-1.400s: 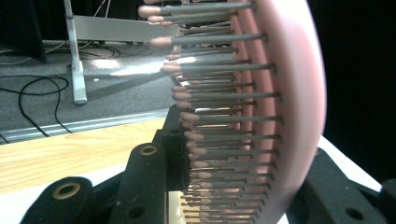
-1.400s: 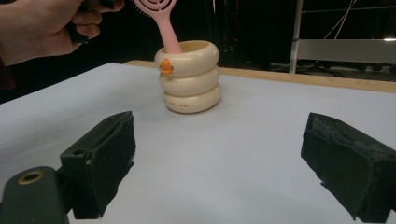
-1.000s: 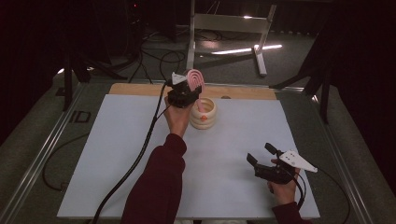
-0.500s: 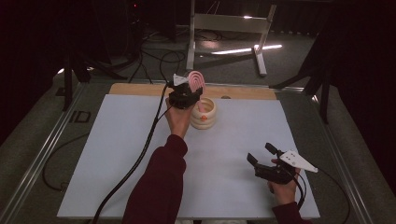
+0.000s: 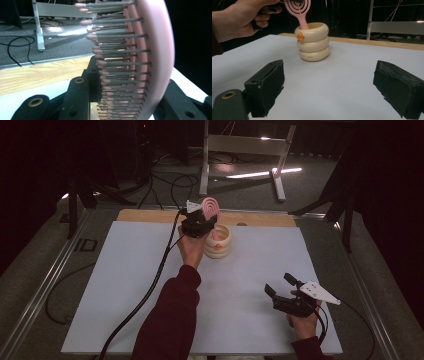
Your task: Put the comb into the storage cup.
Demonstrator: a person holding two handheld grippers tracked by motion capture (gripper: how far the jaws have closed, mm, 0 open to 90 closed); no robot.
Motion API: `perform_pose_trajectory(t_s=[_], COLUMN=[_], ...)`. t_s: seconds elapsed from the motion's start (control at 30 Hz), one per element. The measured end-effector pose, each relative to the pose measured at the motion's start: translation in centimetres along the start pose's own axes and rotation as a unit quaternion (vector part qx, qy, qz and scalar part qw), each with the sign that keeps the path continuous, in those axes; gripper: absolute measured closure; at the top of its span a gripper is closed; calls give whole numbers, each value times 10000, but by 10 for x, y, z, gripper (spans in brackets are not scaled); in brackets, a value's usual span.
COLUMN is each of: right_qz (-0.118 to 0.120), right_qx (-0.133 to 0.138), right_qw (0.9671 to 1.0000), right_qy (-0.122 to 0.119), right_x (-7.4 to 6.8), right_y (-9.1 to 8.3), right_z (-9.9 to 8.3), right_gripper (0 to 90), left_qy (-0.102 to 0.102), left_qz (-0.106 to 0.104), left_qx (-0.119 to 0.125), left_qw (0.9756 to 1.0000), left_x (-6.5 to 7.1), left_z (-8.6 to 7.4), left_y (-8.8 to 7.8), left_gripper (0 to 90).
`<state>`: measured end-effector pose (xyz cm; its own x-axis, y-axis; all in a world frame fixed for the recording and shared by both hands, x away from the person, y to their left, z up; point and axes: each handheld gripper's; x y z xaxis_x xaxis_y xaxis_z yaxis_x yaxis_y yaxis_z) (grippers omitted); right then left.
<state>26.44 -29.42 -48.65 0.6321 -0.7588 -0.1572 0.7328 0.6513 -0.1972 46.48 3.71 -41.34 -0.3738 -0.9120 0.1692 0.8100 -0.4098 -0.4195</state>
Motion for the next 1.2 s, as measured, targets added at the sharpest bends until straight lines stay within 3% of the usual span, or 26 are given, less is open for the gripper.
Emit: perform_pose_trajectory(t_s=[1.2], right_qz=[5], right_qx=[-14], right_qw=[10000], right_qy=[9], right_x=[0], right_y=[1], right_z=[-1], right_gripper=[98], left_qy=[-33], left_qz=[-25], left_qx=[-91], left_qw=[9999], left_x=[3], left_z=[-8], left_y=[8], left_gripper=[640])
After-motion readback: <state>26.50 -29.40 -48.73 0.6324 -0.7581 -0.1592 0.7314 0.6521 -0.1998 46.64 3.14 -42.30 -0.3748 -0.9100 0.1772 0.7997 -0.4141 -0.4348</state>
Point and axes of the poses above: each handheld gripper's, and its own axes: y roughly forward along the jaws, z roughly out of its top, x roughly to its right, and after that the axes turned 8 degrees about z, right-handed
